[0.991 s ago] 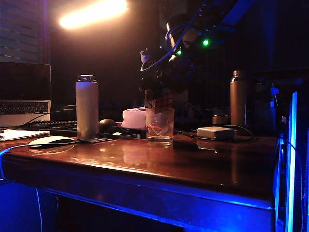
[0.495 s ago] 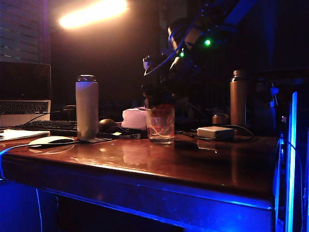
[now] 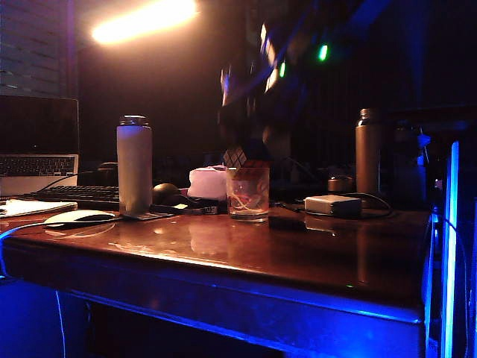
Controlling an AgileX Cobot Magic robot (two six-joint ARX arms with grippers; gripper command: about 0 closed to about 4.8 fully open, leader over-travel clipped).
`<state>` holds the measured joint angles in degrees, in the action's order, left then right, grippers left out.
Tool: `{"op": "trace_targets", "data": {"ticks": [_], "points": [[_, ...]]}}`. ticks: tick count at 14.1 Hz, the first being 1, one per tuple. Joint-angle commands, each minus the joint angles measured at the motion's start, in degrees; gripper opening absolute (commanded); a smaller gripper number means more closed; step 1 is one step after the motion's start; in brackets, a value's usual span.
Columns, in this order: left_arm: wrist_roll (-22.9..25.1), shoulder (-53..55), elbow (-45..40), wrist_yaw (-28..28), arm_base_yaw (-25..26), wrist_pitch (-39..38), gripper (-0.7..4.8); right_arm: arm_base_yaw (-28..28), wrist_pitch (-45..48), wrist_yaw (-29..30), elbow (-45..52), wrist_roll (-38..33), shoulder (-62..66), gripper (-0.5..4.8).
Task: Stack the Rubik's Cube on top of the glass cup.
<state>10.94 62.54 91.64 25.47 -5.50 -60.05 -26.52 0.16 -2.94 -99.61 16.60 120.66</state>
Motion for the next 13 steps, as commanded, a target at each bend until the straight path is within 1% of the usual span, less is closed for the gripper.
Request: {"op": "trace_targets", "data": {"ticks": [1, 2, 3, 4, 6, 7, 9, 11, 13], "points": [[0.17, -0.13, 0.24, 0.26, 0.00, 1.01, -0.03, -0.15, 2.01, -0.17, -0.26, 0.11, -5.68, 4.35], [-0.04, -0.13, 0.26, 0.28, 0.00, 1.09, -0.03, -0.15, 1.22, -0.13, -0.26, 0.09, -7.96, 2.06], [-0.85, -0.13, 0.26, 0.35, 0.00, 1.01, -0.03, -0.15, -0.42, -0.15, -0.24, 0.09, -10.49, -0.13], [-1.11, -0.15, 0.26, 0.55, 0.00, 0.96, -0.03, -0.15, -2.27, -0.11, -0.24, -2.34, -13.29, -0.02], [-1.14, -0.26, 0.28, 1.84, 0.00, 0.92, -0.03, -0.15, -8.48, -0.13, -0.24, -9.70, -20.65, -0.01], [-1.51, -0.57, 0.28, 1.77, 0.00, 0.83, -0.03, -0.15, -12.48, -0.11, -0.24, -10.99, -25.14, -0.01], [-1.53, -2.91, 0.28, 1.77, 0.00, 1.29, -0.03, -0.15, -19.32, -0.15, -0.24, -10.08, -32.96, -0.01], [-1.99, -6.84, 0.28, 1.55, 0.00, 1.66, -0.03, -0.15, -27.71, -1.88, -0.24, -8.44, -41.24, -0.01], [-1.99, -11.28, 0.20, 0.79, 0.00, 0.17, -0.03, -0.15, -35.21, -1.86, -0.13, -8.48, -48.87, -0.01]]}}
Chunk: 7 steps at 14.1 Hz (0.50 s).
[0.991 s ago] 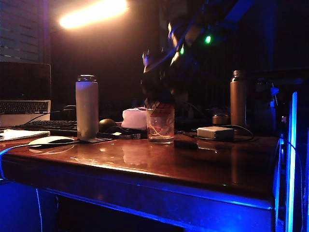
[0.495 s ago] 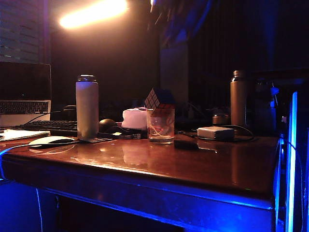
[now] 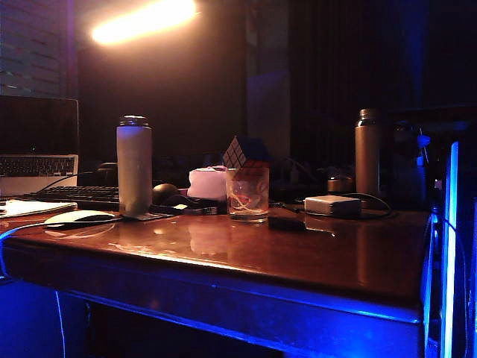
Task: Stack the Rubik's Cube on top of the glass cup.
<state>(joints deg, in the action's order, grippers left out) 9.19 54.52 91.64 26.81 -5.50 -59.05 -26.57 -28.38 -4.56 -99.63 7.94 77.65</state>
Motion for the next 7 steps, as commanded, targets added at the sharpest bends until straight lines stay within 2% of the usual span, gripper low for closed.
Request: {"op": "trace_targets", "data": {"ticks": [1, 3, 5, 7], "points": [[-0.22, -5.81, 0.15, -2.08, 0.00, -3.08, -0.03, -0.11, -10.40, -0.24, -0.04, 0.17, -9.40, -0.01], [-1.09, -11.47, -1.84, -4.20, 0.02, -6.36, -0.03, -0.11, -13.40, -1.20, 1.92, -0.02, -14.75, -0.01], [-2.71, -19.32, -7.48, -6.10, 0.07, -6.43, -0.03, -0.11, -12.76, -1.11, 7.17, -0.04, -18.73, -0.01], [-2.82, -25.94, -15.10, -8.66, 0.07, -5.46, -0.03, -0.11, -6.80, 0.26, 16.13, -0.37, -21.68, -0.01]]}}
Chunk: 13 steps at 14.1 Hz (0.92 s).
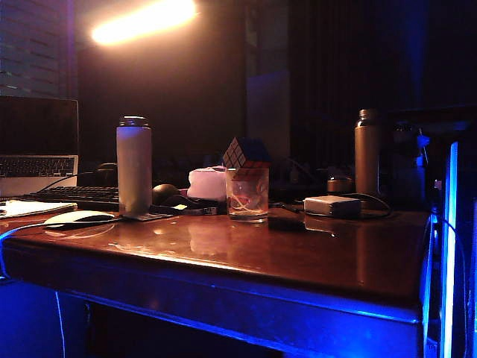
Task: Stack the Rubik's Cube on top of the glass cup.
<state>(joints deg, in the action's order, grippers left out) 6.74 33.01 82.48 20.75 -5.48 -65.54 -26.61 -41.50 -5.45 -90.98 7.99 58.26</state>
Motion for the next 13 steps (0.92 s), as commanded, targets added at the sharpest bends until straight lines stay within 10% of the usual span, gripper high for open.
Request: {"op": "trace_targets", "data": {"ticks": [1, 6, 13], "points": [[-0.39, -7.45, -10.29, -4.50, 0.04, 2.23, -0.03, -0.07, 10.12, 2.86, 12.66, -0.61, -3.72, -0.01], [-8.41, -21.77, -38.12, -7.28, 0.04, 21.53, -0.03, -0.09, 33.66, 8.11, 41.70, -3.65, -14.38, -0.01], [-13.38, -27.12, -57.13, -13.05, -0.02, 36.72, -0.03, -0.09, 31.87, 6.67, 59.56, -3.93, -24.46, -0.01]]}}
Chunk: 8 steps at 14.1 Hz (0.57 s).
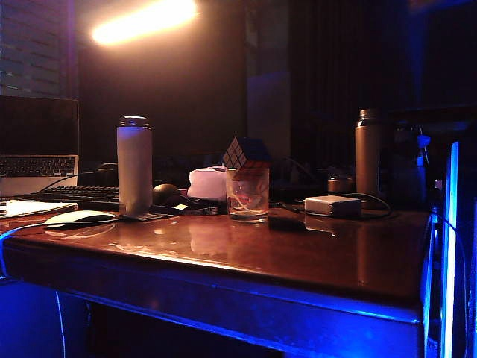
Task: Stack the Rubik's Cube on top of the glass cup.
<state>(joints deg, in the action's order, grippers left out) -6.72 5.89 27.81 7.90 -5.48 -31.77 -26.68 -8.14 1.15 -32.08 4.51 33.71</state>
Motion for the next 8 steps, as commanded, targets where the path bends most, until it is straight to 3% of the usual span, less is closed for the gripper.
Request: {"op": "trace_targets", "data": {"ticks": [1, 5, 8], "points": [[0.26, 0.00, -4.44, -0.20, -0.04, 5.66, -0.03, -0.02, -1.40, -0.04, 1.49, -0.42, 0.20, -0.01], [-1.60, 0.00, -13.42, -0.17, -0.04, 14.71, -0.03, -0.04, 23.30, 0.48, 13.51, -3.26, -1.68, 0.00], [-0.28, 0.00, -19.23, -0.22, -0.04, 16.48, -0.03, -0.02, 26.82, -0.15, 20.17, -3.23, -2.36, -0.01]]}}
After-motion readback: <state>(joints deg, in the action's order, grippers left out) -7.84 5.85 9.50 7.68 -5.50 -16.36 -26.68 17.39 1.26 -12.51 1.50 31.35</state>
